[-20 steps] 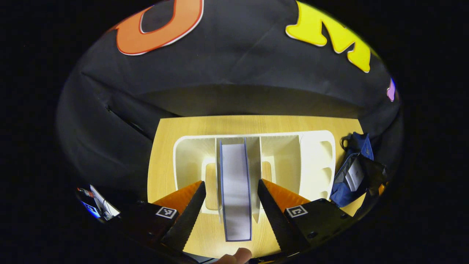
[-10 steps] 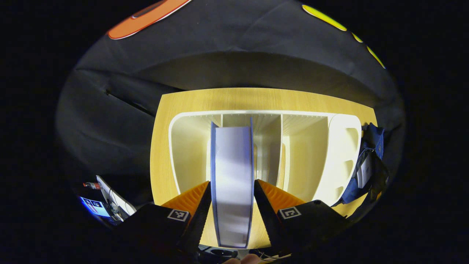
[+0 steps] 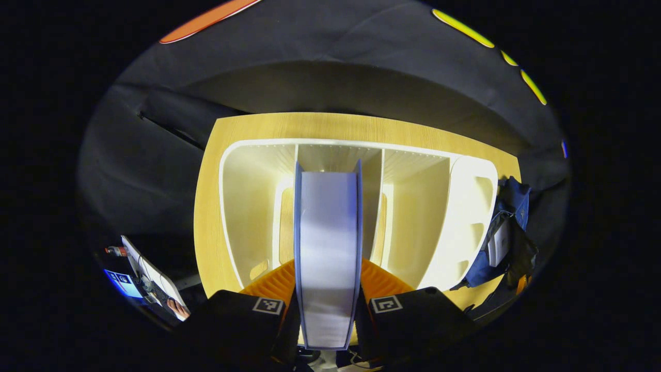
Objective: Open the schoolbag, grab two books from the bookshelf and put them into the schoolbag.
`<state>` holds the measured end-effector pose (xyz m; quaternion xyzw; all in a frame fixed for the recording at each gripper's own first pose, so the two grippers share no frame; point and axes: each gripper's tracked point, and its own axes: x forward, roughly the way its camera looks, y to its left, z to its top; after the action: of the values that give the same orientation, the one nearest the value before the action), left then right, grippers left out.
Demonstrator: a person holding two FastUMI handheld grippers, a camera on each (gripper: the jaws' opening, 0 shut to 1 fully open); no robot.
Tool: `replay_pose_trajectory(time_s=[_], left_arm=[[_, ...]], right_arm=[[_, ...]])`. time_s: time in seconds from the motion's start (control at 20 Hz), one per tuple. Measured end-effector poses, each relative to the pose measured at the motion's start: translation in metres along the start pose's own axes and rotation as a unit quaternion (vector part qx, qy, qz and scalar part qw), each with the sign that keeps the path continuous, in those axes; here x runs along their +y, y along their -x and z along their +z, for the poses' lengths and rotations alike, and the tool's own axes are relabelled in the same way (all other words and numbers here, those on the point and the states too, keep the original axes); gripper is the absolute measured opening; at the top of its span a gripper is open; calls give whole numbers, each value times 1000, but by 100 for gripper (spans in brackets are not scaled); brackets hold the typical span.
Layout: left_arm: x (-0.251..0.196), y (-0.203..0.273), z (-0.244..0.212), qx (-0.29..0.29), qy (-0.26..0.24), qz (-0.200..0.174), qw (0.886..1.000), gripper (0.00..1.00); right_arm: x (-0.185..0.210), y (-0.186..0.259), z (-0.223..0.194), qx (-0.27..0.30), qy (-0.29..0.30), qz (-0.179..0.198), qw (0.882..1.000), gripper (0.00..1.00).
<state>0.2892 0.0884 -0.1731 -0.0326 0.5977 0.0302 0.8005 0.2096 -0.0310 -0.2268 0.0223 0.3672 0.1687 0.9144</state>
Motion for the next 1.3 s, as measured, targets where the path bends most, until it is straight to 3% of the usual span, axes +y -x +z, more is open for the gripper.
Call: replay_pose_trajectory(time_s=[0.1,0.2,0.25,0.5,0.55,0.6,0.7,0.75,0.85,1.05,1.1,1.15,1.3], left_arm=[[2,10,-1,-9,1,4,1000,51],[3,26,-7,-18,2,5,1000,42],[3,35,-10,-24,3,4,1000,46],[-10,86,-44,-67,5,-35,997,46],[-9,97,-52,-79,-1,-34,996,51],[-10,107,-62,-89,-6,-35,995,46],[-14,128,-91,-98,-15,-41,994,46],[-14,137,-105,-105,-25,-41,993,51],[-16,153,-130,-123,-40,-42,991,46],[-28,178,-173,-151,-31,-64,986,46],[-30,181,-182,-155,-29,-70,985,51],[-30,182,-192,-153,-23,-77,985,46],[-47,173,-224,-133,-14,-110,985,46]], right_arm=[[-1,1,0,-2,-3,3,1000,0],[-2,1,-1,-4,-6,4,1000,0],[-1,2,0,-6,-8,6,1000,0],[-3,4,-4,-12,-11,13,1000,0],[-4,4,-6,-12,-16,17,1000,0],[-4,3,-8,-11,-16,18,1000,0],[-4,3,-13,-10,-8,21,1000,0],[-4,2,-14,-10,-4,22,1000,0],[-3,1,-18,-9,-2,24,1000,0],[-3,1,-19,-10,11,23,1000,0],[-3,1,-18,-10,11,21,1000,0],[-4,1,-19,-8,13,21,1000,0],[-5,-1,-21,-1,5,23,1000,0]])
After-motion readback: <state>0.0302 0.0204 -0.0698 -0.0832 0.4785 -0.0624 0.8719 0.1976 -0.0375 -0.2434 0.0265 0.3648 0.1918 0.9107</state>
